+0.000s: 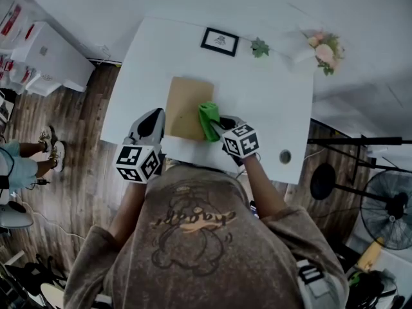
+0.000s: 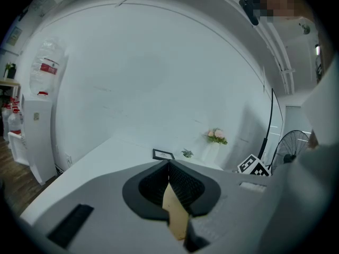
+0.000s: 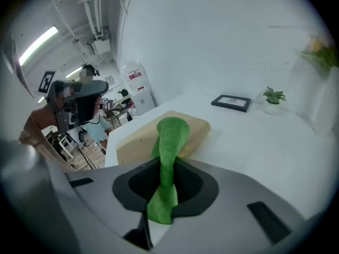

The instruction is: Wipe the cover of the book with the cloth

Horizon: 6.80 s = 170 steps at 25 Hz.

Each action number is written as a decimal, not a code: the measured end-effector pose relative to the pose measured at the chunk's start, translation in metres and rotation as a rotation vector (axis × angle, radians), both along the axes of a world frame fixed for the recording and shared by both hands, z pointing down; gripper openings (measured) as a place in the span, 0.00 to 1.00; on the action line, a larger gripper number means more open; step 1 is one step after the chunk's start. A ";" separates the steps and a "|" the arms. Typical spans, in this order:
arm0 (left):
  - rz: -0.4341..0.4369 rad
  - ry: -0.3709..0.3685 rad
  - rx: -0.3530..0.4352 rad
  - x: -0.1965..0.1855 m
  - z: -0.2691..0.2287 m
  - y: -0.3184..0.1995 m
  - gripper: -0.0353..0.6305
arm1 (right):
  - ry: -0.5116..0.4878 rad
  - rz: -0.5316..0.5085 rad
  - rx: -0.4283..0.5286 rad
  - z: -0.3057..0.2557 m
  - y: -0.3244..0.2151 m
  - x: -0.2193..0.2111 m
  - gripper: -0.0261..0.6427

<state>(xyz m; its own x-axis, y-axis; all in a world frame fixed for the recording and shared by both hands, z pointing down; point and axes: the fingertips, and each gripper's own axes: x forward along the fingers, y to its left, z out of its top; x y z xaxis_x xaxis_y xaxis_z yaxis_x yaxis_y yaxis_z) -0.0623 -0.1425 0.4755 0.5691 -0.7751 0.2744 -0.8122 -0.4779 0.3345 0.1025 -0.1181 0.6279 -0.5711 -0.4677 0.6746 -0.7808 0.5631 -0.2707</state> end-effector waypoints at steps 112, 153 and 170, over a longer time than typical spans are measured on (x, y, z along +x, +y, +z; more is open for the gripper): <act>0.145 -0.028 0.001 0.038 0.000 -0.032 0.06 | 0.039 0.285 0.077 -0.016 -0.081 0.094 0.13; 0.230 -0.080 0.179 0.062 -0.016 -0.037 0.06 | -0.095 0.395 0.571 -0.156 -0.013 0.061 0.13; 0.169 -0.050 0.160 0.050 -0.015 -0.034 0.06 | -0.100 0.412 0.538 -0.138 -0.009 0.054 0.13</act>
<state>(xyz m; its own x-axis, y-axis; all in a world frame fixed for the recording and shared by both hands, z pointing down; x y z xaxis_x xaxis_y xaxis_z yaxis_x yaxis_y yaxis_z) -0.0123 -0.1764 0.4604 0.6836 -0.7056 0.1866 -0.7294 -0.6525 0.2053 0.1568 -0.1267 0.4898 -0.3221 -0.9156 0.2405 -0.9460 0.3016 -0.1188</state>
